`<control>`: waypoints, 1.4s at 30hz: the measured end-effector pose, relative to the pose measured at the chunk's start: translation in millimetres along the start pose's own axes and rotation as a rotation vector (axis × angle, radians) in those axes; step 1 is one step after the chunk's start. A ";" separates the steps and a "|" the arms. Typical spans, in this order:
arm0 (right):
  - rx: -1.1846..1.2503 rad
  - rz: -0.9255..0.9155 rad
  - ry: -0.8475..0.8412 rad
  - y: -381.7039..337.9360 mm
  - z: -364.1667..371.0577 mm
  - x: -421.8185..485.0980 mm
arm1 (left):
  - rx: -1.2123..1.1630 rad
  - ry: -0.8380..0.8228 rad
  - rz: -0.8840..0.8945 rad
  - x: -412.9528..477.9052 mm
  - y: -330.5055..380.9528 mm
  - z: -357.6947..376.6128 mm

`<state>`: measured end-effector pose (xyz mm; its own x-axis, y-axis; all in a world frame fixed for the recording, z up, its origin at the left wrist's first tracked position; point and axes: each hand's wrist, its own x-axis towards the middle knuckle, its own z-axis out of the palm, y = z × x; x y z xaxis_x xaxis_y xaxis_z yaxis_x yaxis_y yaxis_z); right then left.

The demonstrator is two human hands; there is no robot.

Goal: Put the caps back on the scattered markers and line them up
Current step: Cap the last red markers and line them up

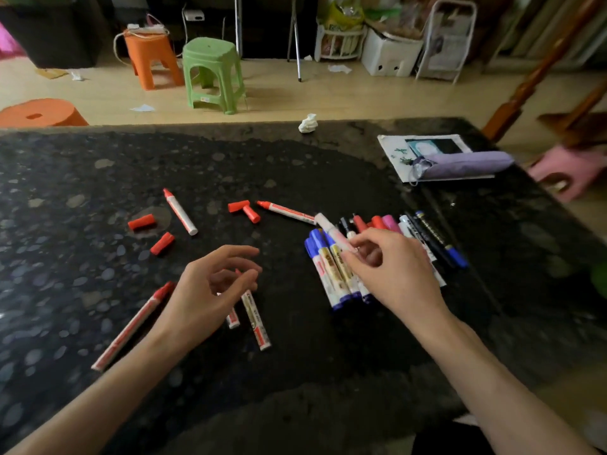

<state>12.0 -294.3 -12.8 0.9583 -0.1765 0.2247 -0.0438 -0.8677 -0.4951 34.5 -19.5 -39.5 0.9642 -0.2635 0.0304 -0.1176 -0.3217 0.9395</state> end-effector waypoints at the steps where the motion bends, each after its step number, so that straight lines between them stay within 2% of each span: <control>1: -0.038 0.056 0.029 7.9 -4.0 1.2 | 0.005 -0.008 -0.004 0.6 -0.2 4.5; 7: -0.152 0.229 0.055 32.0 -14.2 6.4 | 0.000 -0.005 0.003 5.6 3.1 11.9; 22: -0.173 0.256 0.026 16.6 -6.5 16.6 | -0.006 0.064 0.031 3.9 0.5 -14.5; 27: -0.153 0.167 0.007 3.8 6.4 19.5 | 0.013 0.096 0.015 -0.7 -6.2 -27.1; 33: -0.068 -0.052 -0.096 -26.0 31.6 29.3 | 0.071 0.081 -0.016 -16.9 -14.0 -46.1; 35: -0.039 -0.102 -0.134 -38.0 40.9 30.2 | 0.143 0.019 -0.011 -24.0 -15.8 -54.6; 38: -0.022 -0.159 -0.215 -57.7 51.3 26.1 | 0.475 -0.305 -0.024 -41.6 -19.0 -71.4; 40: -0.033 -0.172 -0.321 -69.3 57.3 18.8 | 0.700 -0.489 -0.003 -58.0 -26.6 -76.2; 42: -0.035 -0.135 -0.478 -78.9 62.9 9.2 | 0.807 -0.552 0.056 -70.6 -36.1 -75.3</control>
<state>42.0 -198.2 -24.5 0.9780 0.1639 -0.1292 0.0878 -0.8848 -0.4575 -11.3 79.2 -49.9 0.7295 -0.6199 -0.2891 -0.4851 -0.7669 0.4201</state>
